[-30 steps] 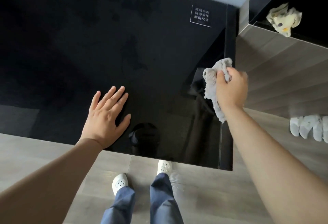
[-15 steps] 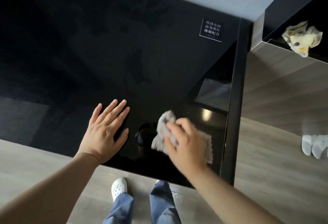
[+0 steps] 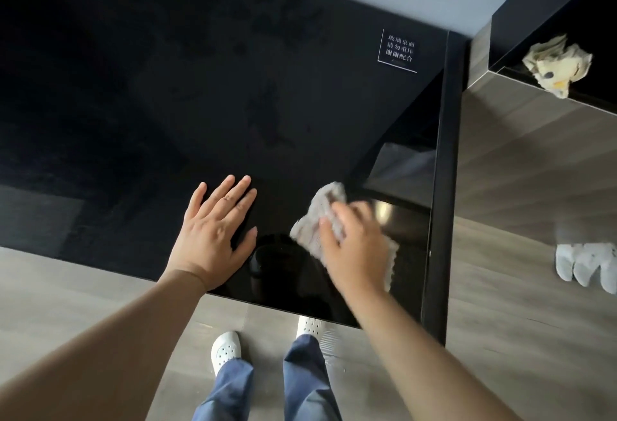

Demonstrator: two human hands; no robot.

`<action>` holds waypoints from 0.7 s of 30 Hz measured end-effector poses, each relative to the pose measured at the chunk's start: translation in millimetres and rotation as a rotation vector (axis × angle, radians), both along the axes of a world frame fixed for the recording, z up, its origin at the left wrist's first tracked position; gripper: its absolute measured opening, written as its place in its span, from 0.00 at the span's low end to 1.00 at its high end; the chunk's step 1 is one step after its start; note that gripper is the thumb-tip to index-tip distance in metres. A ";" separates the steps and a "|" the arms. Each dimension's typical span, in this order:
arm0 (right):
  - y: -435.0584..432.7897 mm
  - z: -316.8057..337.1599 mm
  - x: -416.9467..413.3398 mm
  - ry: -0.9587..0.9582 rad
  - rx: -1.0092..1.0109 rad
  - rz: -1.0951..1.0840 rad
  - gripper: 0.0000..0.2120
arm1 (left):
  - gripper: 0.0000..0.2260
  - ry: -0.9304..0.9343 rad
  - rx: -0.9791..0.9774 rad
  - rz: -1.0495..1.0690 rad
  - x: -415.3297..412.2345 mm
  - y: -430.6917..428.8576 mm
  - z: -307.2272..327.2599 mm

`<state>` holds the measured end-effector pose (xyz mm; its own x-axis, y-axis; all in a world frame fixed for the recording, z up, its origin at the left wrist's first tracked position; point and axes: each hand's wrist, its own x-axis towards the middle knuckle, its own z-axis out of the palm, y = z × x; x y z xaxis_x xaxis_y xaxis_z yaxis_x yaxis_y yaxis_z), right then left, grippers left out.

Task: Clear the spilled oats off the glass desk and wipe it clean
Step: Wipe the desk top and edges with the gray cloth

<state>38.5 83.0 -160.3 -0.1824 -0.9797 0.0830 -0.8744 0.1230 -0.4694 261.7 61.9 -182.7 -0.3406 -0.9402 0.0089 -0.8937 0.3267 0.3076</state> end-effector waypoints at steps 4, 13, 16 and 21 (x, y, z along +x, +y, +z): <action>72.0 7.9 9.8 -0.102 0.081 0.269 0.10 | 0.25 -0.005 0.004 0.000 -0.3 1.0 0.9; 33.6 15.5 -0.6 -0.139 -0.025 -0.148 0.10 | 0.27 -0.012 -0.012 0.014 0.1 2.4 -2.9; 66.5 -2.6 33.1 -0.003 -0.007 -0.141 0.12 | 0.27 -0.014 -0.010 0.010 0.6 2.4 -3.7; 131.4 12.2 57.8 -0.282 0.079 0.073 0.11 | 0.27 0.054 -0.007 0.000 3.0 3.4 -4.8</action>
